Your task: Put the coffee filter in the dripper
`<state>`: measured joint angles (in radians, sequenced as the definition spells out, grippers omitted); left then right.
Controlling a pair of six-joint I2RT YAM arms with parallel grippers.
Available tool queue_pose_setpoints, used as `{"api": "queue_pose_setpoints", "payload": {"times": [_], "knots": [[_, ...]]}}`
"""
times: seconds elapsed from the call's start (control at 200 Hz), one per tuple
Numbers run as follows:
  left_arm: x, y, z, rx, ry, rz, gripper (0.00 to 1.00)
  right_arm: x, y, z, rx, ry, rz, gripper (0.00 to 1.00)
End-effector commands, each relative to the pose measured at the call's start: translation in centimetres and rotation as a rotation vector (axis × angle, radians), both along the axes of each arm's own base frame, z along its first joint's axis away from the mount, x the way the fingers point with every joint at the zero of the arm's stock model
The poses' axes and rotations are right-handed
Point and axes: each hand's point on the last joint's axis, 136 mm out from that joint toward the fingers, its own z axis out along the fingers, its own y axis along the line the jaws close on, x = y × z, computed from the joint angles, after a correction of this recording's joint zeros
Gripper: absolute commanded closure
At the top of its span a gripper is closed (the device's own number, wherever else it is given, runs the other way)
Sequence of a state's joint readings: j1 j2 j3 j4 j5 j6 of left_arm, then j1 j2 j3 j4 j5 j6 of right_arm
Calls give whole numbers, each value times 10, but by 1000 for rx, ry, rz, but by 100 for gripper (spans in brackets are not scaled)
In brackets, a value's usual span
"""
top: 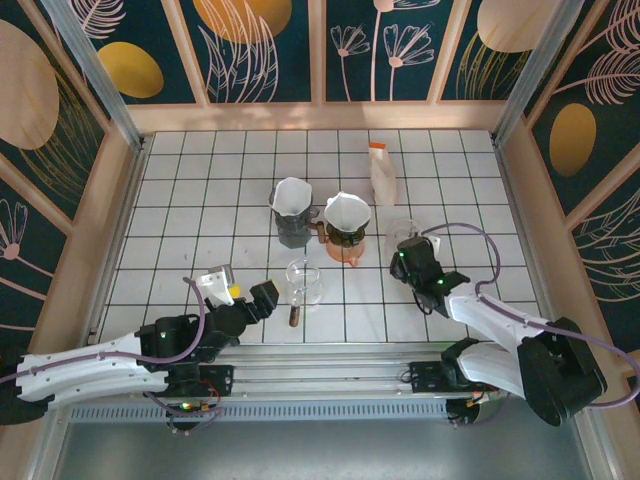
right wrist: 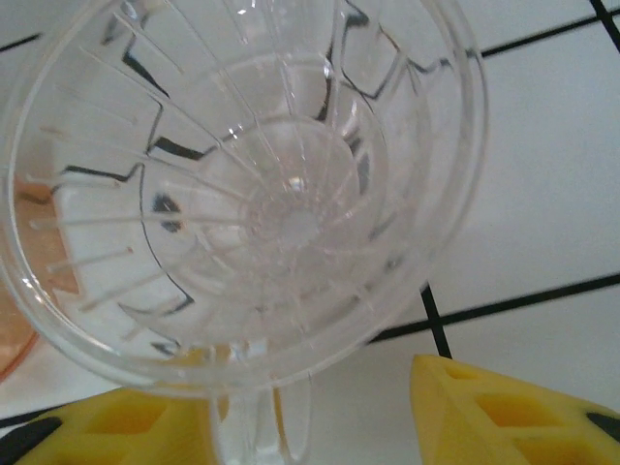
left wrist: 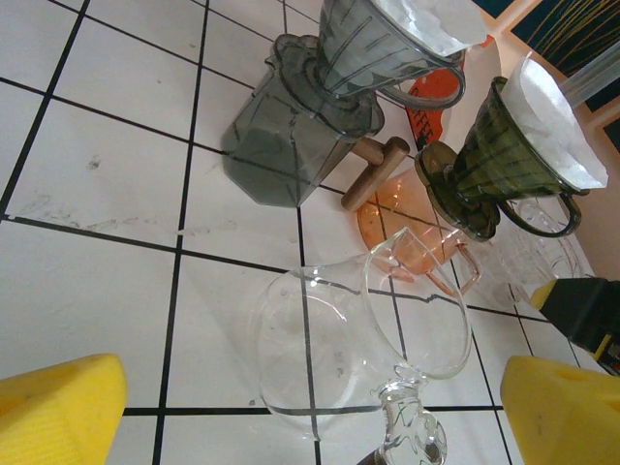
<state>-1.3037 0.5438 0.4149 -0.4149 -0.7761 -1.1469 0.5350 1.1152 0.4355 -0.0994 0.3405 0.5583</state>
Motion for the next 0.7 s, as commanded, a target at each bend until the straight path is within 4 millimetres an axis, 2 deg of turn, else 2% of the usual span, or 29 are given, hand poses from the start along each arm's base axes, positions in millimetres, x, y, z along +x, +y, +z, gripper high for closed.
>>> {"api": "queue_pose_setpoints", "payload": {"times": [0.0, 0.345, 0.485, 0.695], "knots": [[2, 4, -3, 8, -9, 28, 1, 19, 5, 19, -8, -87, -4, 49], [2, 2, -6, 23, -3, 25, 1, 31, 7, 23, -55, -114, 12, 68], [2, 2, -8, 25, 1, 25, 2, 32, 4, 27, -82, -122, 13, 80], [2, 1, -6, 22, -1, 25, 1, 29, -1, 38, -84, -149, 1, 92]]}}
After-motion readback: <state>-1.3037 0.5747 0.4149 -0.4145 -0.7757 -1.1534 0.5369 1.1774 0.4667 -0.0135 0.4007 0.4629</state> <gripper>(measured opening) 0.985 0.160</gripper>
